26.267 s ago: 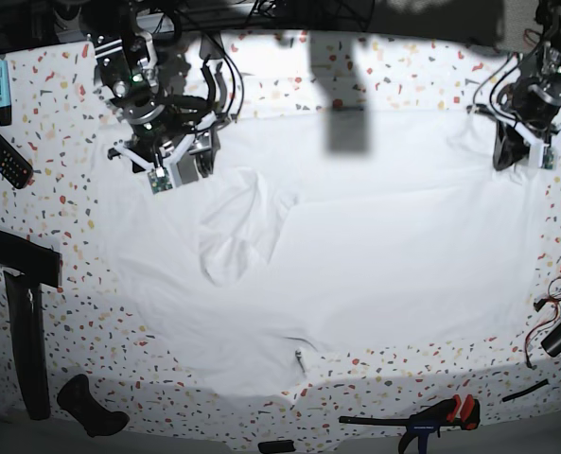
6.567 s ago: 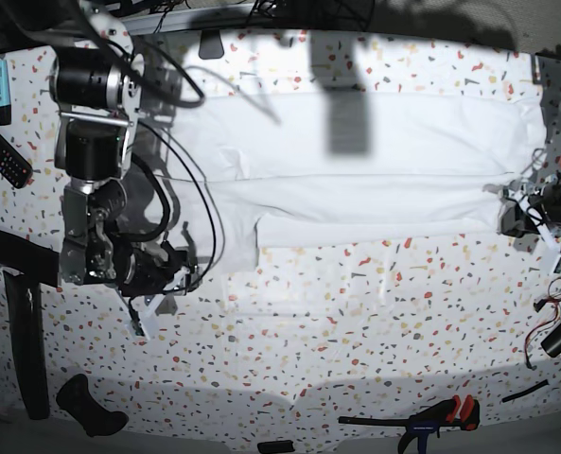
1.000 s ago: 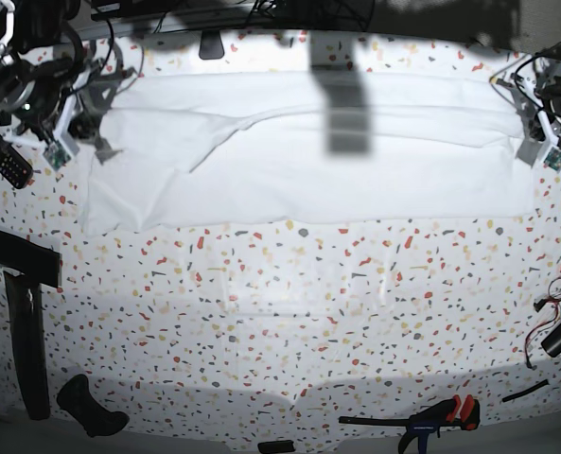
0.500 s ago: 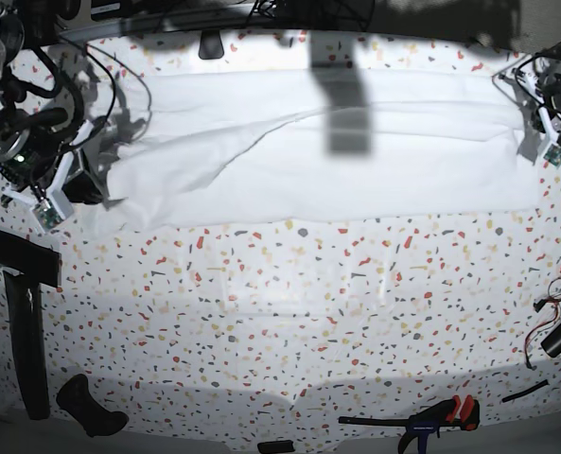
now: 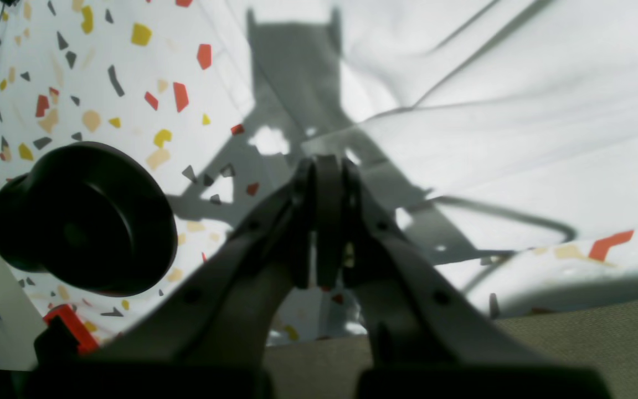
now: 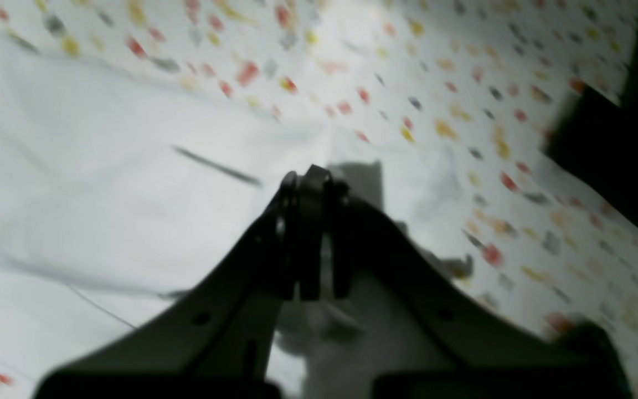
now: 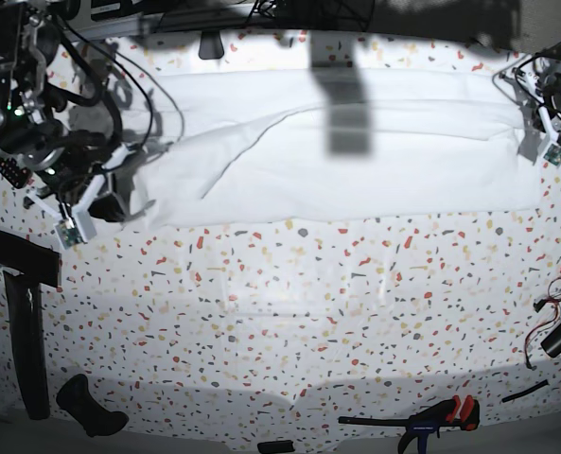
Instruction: Fold the T-shirt properly
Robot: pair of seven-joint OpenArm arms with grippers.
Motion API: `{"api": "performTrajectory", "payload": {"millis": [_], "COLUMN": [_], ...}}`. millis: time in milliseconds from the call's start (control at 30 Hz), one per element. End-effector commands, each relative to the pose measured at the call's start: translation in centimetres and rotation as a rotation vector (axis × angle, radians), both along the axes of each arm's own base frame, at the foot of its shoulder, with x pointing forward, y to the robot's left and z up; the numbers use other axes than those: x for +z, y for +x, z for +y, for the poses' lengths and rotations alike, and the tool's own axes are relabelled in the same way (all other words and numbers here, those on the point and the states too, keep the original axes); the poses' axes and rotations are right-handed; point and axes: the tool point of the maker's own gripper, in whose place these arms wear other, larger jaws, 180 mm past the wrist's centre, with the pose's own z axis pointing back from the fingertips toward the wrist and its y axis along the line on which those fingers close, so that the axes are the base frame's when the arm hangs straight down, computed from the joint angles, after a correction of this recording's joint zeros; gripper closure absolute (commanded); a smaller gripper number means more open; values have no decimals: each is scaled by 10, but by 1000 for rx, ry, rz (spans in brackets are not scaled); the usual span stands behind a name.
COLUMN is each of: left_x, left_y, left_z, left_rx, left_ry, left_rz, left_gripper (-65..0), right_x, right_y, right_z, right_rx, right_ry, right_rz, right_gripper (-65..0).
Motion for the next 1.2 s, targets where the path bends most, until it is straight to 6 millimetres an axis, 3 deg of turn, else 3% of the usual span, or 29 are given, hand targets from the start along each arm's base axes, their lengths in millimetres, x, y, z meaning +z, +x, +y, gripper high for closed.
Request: {"api": "performTrajectory", "payload": {"millis": [0, 167, 367, 500, 633, 700, 900, 1167], "left_x": [8, 8, 8, 8, 8, 8, 8, 8], "left_y": [5, 5, 5, 5, 5, 5, 5, 5], "left_z": [7, 7, 7, 7, 7, 7, 7, 7], "left_rx": [-5, -5, -5, -5, -5, -5, -5, -5], "left_ry": [27, 27, 27, 27, 27, 28, 28, 27], "left_rz": [-21, -21, -21, -21, -21, -21, -21, -21], "left_gripper": [0, 0, 0, 0, 0, 0, 0, 0], "right_x": [15, 18, 23, -4, -36, -41, -40, -13], "right_y": [8, 16, 31, 36, 29, 25, 26, 50], "right_z": [3, 22, 22, 23, 16, 13, 12, 15], "right_rx": [2, -24, -79, -113, -132, -125, -125, -121], "right_ry": [16, 98, 77, 126, 107, 69, 67, 93], "right_rz": [-59, -94, -172, -106, 1, 18, 9, -72], "right_gripper": [0, 0, 0, 0, 0, 0, 0, 0]}}
